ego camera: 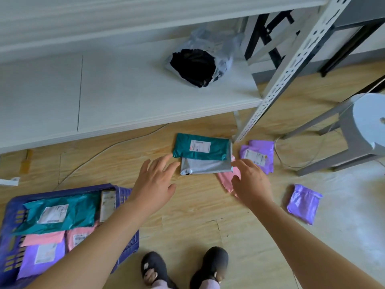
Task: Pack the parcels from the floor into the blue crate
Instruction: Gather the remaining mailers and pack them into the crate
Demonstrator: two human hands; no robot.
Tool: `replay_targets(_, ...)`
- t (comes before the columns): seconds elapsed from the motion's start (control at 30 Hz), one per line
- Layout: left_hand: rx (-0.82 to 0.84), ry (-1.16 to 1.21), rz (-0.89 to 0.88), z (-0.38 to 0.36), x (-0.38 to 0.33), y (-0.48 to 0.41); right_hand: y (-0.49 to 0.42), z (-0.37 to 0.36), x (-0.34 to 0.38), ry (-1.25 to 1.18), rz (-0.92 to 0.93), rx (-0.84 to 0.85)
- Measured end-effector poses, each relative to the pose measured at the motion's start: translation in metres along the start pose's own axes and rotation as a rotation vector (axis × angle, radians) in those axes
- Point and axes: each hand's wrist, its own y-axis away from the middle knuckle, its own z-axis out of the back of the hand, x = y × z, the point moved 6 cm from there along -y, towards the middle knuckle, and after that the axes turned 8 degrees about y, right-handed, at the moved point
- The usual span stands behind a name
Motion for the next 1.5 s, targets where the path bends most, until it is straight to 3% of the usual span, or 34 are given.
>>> replay_targets(0.27,0.007,0.072,0.001,-0.056,0.002,-0.087,-0.069,-0.046,-0.035,0.033,-0.03,0.059)
replay_targets(0.4,0.01,0.073,-0.013,-0.123,0.016,-0.145,-0.125,-0.114,-0.067,-0.044,-0.146,0.081)
replay_targets(0.47,0.029,0.067,-0.002,-0.173,0.031,-0.179,-0.167,-0.169,-0.091,-0.207,-0.275,0.104)
replay_targets(0.63,0.04,0.085,0.007,-0.268,0.061,-0.243,-0.243,-0.286,-0.137,-1.148,-0.714,0.13)
replay_targets(0.83,0.067,0.161,0.021,-0.358,0.088,-0.304,-0.314,-0.379,-0.152,-1.478,-0.807,0.129)
replay_targets(1.0,0.075,0.225,0.075,-0.372,0.115,-0.315,-0.34,-0.413,-0.149,-1.462,-0.741,0.164)
replay_targets(1.33,0.055,0.425,0.242,-0.397,0.151,-0.304,-0.356,-0.422,-0.143,-1.467,-0.866,0.023)
replay_targets(1.5,0.062,0.566,0.381,-0.39,0.168,-0.295,-0.33,-0.414,-0.124,-1.224,-0.921,0.283)
